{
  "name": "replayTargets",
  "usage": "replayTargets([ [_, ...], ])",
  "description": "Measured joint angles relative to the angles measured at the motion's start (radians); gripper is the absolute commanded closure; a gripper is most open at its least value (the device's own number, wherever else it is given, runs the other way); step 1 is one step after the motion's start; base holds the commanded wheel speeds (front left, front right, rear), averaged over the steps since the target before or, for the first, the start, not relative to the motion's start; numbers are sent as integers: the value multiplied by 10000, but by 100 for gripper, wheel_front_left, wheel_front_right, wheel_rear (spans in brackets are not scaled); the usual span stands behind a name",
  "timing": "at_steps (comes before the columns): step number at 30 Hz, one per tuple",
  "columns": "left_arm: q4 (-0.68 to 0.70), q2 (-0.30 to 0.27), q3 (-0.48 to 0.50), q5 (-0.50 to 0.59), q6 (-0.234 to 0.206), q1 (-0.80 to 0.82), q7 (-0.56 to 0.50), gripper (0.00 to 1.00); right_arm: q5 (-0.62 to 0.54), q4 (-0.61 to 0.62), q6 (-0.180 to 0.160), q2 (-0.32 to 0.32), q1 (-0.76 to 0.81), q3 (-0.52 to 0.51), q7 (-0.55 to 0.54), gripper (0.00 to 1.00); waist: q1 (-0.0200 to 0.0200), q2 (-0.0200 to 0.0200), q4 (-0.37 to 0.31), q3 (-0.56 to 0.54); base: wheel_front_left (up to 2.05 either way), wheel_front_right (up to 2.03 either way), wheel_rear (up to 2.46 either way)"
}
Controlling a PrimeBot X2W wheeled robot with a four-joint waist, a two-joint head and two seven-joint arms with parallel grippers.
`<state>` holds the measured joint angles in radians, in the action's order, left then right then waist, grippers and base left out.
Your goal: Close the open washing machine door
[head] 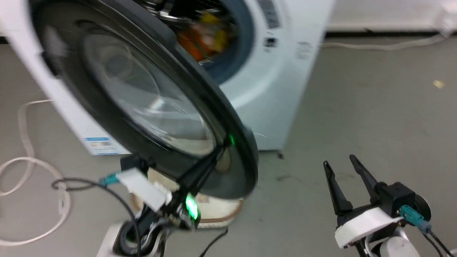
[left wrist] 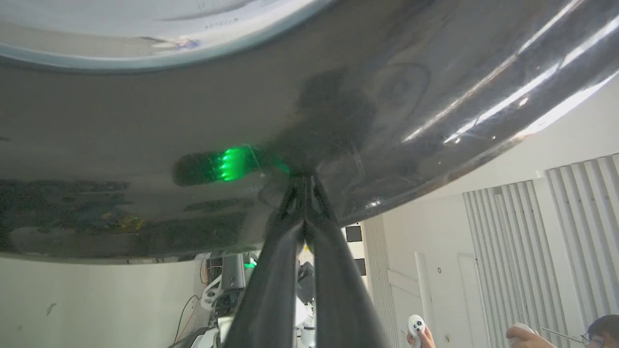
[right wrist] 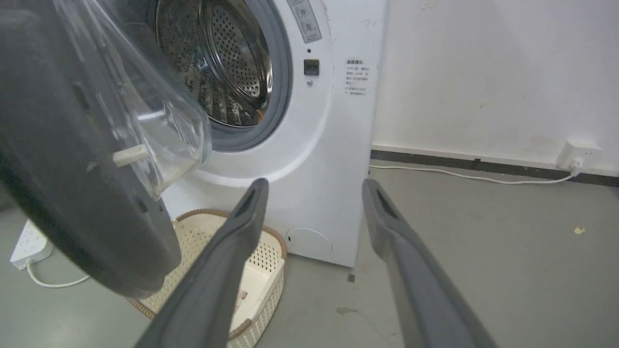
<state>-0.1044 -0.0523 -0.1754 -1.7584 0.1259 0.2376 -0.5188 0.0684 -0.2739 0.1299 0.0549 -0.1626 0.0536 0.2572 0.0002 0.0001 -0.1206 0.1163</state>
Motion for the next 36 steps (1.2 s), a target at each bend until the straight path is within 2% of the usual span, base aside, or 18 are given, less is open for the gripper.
replayTargets([
  [2,-92,4,-77,-6,2,251,217,100,0,2,0,0,-31,-6,0,0,0,0,-218,102,0,0,0],
  [3,-376,25,-127,6,2,783,767,100,6,4,0,-4,-61,10,0,0,0,0,-651,311,0,0,0],
  [4,-376,25,-127,6,2,783,767,100,6,4,0,-4,-61,10,0,0,0,0,-651,311,0,0,0],
  [5,-780,31,-115,84,2,1318,1361,100,21,2,0,-10,-91,36,0,0,0,1,-1067,524,0,0,0],
  [6,-780,31,-115,84,2,1318,1361,100,21,2,0,-10,-91,36,0,0,0,1,-1067,524,0,0,0],
  [7,-1338,36,-27,337,2,1878,2077,100,48,4,0,-12,-144,75,0,0,0,1,-1463,733,0,0,0],
  [8,-1338,36,-27,337,2,1878,2077,100,48,4,0,-12,-144,75,0,0,0,1,-1463,733,0,0,0],
  [10,-2278,31,115,529,2,2755,3049,100,194,2,0,-15,-151,163,0,0,0,1,-1995,1027,0,0,0],
  [16,-3440,35,249,546,0,3957,4011,100,380,-2,0,-15,-151,240,0,0,0,1,-2583,1408,0,0,0],
  [20,-3935,36,194,483,2,4556,4284,100,391,-61,0,-15,-153,297,0,0,1,0,-2648,1484,0,0,0],
  [25,-3856,36,-123,683,2,4560,4297,100,395,-98,0,-23,-169,343,0,0,-1,1,-2422,1152,0,0,0],
  [28,-3120,-69,-516,1590,2,3755,4539,100,372,-121,0,-25,-140,353,-2,0,-2,1,-2119,729,0,0,0],
  [29,-3120,-69,-516,1590,2,3755,4539,100,372,-121,0,-25,-140,353,-2,0,-2,1,-2119,729,0,0,0],
  [32,-2263,-399,-901,2378,2,2744,4949,100,357,-75,0,-23,-95,280,0,0,-3,0,-1815,394,0,0,0],
  [33,-1994,-591,-1083,2696,2,2405,5143,80,351,-35,0,-25,-67,255,-2,0,-3,0,-1693,287,0,0,0],
  [34,-1789,-832,-1289,3095,2,2081,5388,55,341,21,0,-23,-13,251,-2,0,-4,0,-1562,184,0,0,0],
  [35,-1511,-1473,-1896,4167,2,1529,6008,0,293,144,0,-25,118,240,-2,0,-3,0,-1279,-19,0,0,0],
  [36,-1511,-1473,-1896,4167,2,1529,6008,0,293,144,0,-25,118,240,-2,0,-3,0,-1279,-19,0,0,0],
])
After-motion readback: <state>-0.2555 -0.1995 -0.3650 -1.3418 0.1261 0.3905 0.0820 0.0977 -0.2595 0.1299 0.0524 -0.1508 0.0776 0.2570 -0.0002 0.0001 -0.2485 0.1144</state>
